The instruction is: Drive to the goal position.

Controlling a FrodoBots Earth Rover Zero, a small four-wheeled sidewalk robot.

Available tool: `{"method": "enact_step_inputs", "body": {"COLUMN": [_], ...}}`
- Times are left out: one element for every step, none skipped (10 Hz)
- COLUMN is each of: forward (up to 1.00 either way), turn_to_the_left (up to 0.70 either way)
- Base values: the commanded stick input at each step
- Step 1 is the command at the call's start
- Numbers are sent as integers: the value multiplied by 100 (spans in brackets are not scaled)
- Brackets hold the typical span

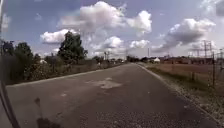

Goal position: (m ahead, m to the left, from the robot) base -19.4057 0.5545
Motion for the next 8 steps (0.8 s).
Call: {"method": "enact_step_inputs", "body": {"forward": [4,4,4,4,4,4,4,4], "turn_to_the_left": [0,0,0,0,0,0,0,0]}}
